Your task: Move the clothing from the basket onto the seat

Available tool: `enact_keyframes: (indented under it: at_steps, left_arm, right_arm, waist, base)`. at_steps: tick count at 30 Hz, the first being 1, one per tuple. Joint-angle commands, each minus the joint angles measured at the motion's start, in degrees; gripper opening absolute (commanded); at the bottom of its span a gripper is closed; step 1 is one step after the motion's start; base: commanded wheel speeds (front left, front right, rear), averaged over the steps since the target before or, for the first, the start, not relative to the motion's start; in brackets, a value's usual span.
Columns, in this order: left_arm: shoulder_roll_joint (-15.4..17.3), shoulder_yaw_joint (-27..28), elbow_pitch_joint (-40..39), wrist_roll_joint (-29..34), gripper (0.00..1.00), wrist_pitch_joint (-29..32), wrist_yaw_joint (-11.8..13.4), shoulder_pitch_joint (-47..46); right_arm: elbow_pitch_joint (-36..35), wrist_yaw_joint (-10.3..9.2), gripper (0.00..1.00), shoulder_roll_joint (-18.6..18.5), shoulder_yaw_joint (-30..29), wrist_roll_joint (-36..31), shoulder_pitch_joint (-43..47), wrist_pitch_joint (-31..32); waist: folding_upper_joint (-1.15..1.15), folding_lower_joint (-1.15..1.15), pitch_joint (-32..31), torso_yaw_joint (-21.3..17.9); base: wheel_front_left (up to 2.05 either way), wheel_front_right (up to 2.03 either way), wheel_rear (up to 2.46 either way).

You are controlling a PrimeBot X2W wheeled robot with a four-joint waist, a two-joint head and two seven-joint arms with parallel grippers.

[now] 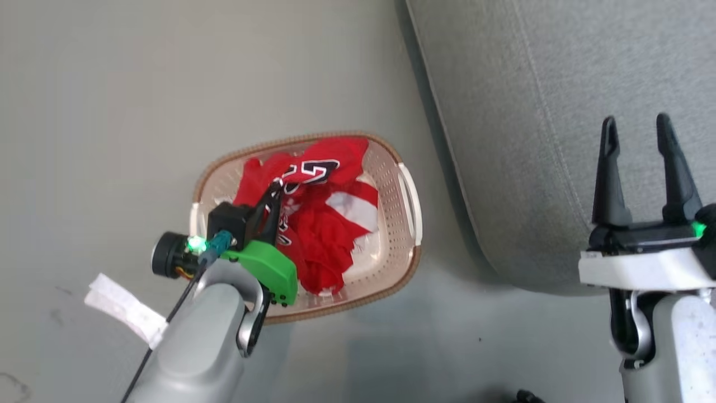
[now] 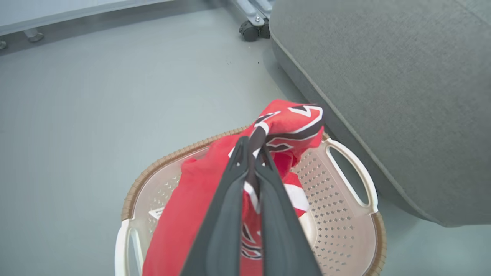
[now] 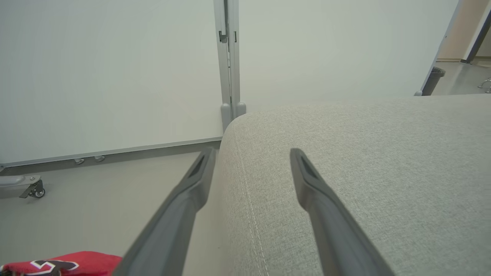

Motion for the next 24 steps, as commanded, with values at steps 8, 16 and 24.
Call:
enact_keyframes:
  at_steps: [8,16,24]
  left_arm:
    - [-1.8,5.5,-5.2,0.1,0.0,0.0,-3.4,9.0]
    - [-3.0,7.6,-8.0,1.3,0.0,0.0,-4.3,13.5]
    - [-3.3,9.3,-11.5,2.3,0.0,0.0,-4.3,15.6]
  right_arm:
    - [2.0,-0.01,1.0,-0.2,2.9,-0.7,6.4,-0.2]
    - [3.2,-0.01,1.0,-0.2,5.1,-0.3,11.3,-0.2]
    - [3.6,-0.02,1.0,-0.2,7.3,0.4,14.4,-0.2]
  waist:
    - [0.0,0.0,-19.1,3.5]
    - [0.0,0.0,-27.0,3.2]
    - [0.0,0.0,-30.5,2.5]
  base:
    - [0.0,0.0,0.0]
    - [0.0,0.0,0.0]
    - [0.0,0.0,0.0]
